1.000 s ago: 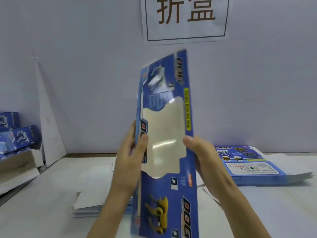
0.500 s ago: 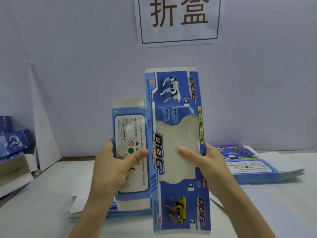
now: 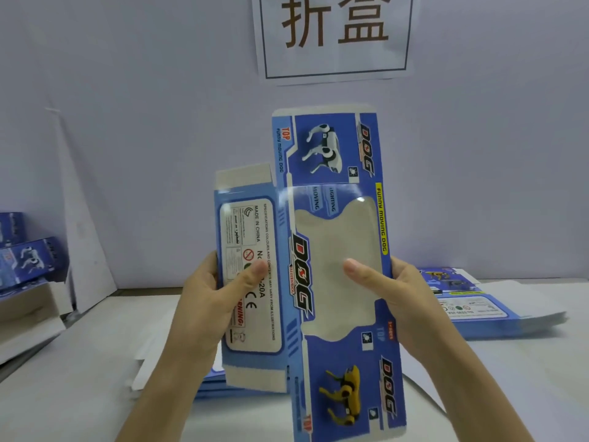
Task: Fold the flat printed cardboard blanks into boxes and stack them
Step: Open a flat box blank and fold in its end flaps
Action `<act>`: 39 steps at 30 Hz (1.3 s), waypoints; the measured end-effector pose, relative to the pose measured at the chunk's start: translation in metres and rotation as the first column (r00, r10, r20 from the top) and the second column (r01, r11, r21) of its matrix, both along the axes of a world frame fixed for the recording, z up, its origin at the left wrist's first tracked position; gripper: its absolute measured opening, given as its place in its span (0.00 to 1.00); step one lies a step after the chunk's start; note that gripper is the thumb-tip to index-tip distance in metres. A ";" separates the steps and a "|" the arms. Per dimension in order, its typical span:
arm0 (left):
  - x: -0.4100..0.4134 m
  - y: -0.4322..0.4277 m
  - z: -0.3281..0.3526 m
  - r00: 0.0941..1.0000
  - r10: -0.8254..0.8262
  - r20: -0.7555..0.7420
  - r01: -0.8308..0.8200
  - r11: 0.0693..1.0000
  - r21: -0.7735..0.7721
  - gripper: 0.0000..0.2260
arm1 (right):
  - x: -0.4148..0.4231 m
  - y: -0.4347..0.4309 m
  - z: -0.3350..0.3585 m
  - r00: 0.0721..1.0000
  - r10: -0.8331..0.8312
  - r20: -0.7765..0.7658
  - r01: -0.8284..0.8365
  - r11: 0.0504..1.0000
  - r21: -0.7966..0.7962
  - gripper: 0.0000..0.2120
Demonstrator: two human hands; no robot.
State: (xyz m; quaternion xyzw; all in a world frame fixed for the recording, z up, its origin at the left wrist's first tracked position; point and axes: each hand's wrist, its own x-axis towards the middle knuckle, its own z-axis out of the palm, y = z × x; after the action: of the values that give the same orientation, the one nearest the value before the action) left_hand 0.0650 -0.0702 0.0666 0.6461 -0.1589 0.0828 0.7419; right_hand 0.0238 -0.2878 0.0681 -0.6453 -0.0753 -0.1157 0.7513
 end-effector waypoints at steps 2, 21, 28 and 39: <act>0.001 0.000 -0.002 1.000 0.015 0.008 -0.015 1.000 -0.011 0.26 | -0.001 0.000 0.000 1.000 0.008 -0.015 -0.007 1.000 0.029 0.20; -0.035 -0.042 -0.010 0.963 -0.101 0.250 -0.004 0.922 0.388 0.38 | -0.004 0.040 -0.004 0.973 -0.066 0.223 0.080 0.995 -0.053 0.11; -0.022 -0.015 0.004 0.996 -0.065 0.065 0.071 0.993 -0.097 0.15 | -0.014 0.039 0.004 0.914 0.056 0.401 0.161 0.858 -0.487 0.21; -0.011 0.002 0.005 0.978 -0.177 0.112 0.187 0.979 -0.086 0.12 | -0.010 0.003 0.010 0.965 -0.090 0.245 0.090 0.996 0.015 0.12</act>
State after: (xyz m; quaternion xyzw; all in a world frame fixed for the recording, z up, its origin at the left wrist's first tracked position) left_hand 0.0544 -0.0680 0.0713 0.5873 -0.2518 0.0555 0.7672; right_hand 0.0143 -0.2846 0.0783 -0.6275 -0.1382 -0.2288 0.7313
